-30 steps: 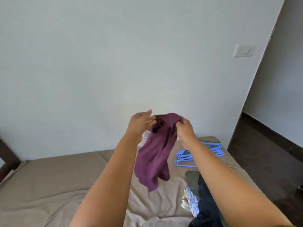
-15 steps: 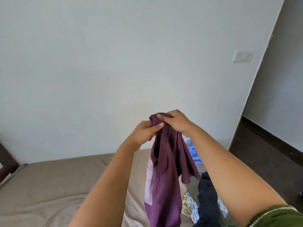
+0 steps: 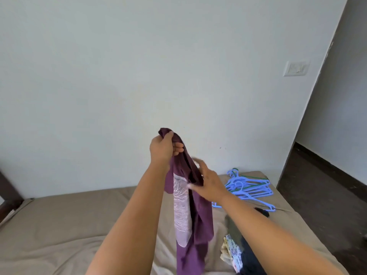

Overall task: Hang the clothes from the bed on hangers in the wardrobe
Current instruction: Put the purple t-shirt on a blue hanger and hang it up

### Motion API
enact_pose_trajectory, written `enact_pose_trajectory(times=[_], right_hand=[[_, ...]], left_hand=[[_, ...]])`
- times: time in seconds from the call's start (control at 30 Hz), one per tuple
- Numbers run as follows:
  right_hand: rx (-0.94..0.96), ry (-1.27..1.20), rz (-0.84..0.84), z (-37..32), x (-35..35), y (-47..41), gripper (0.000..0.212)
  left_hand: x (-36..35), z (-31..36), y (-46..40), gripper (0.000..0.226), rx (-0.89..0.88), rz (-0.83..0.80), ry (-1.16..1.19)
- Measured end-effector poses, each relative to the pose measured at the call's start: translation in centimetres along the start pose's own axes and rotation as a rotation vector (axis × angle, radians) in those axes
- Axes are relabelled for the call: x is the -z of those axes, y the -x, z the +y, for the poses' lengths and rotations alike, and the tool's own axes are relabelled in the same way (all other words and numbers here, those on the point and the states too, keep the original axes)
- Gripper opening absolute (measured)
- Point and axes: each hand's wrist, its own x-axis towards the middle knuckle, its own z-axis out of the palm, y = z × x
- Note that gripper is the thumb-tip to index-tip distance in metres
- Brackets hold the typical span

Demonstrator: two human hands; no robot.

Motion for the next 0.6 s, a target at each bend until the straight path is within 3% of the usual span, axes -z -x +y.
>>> enact_pose_trajectory(times=[0.07, 0.17, 0.27, 0.37, 0.43, 0.5, 0.6], right_hand=[[0.031, 0.014, 0.063, -0.6, 1.1, -1.3, 0.028], [-0.011, -0.033, 0.247, -1.9, 3.0, -3.2, 0.028], [0.038, -0.008, 0.306, -3.6, 4.9, -5.4, 0.026], [0.05, -0.018, 0.268, -5.3, 5.9, -7.4, 0.026], [0.085, -0.038, 0.188, -6.5, 6.0, -8.3, 0.026], [0.156, -0.013, 0.082, -7.8, 6.1, -8.8, 0.026], [0.241, 0.075, -0.007, -8.8, 7.0, -9.1, 0.028]], left_hand=[[1.0, 0.0, -0.5, 0.015, -0.096, 0.089, -0.015], [2.9, -0.5, -1.4, 0.012, -0.229, 0.265, -0.097], [4.1, -1.3, -2.1, 0.025, -0.355, 0.36, -0.386], [4.4, -2.5, -2.3, 0.087, -0.498, 0.072, -0.705], [3.7, -3.0, -2.2, 0.113, -0.56, -0.169, -0.937], [2.8, -3.1, -2.2, 0.108, -0.591, -0.341, -0.998], [2.6, -3.3, -3.1, 0.051, -0.373, -0.523, -0.779]])
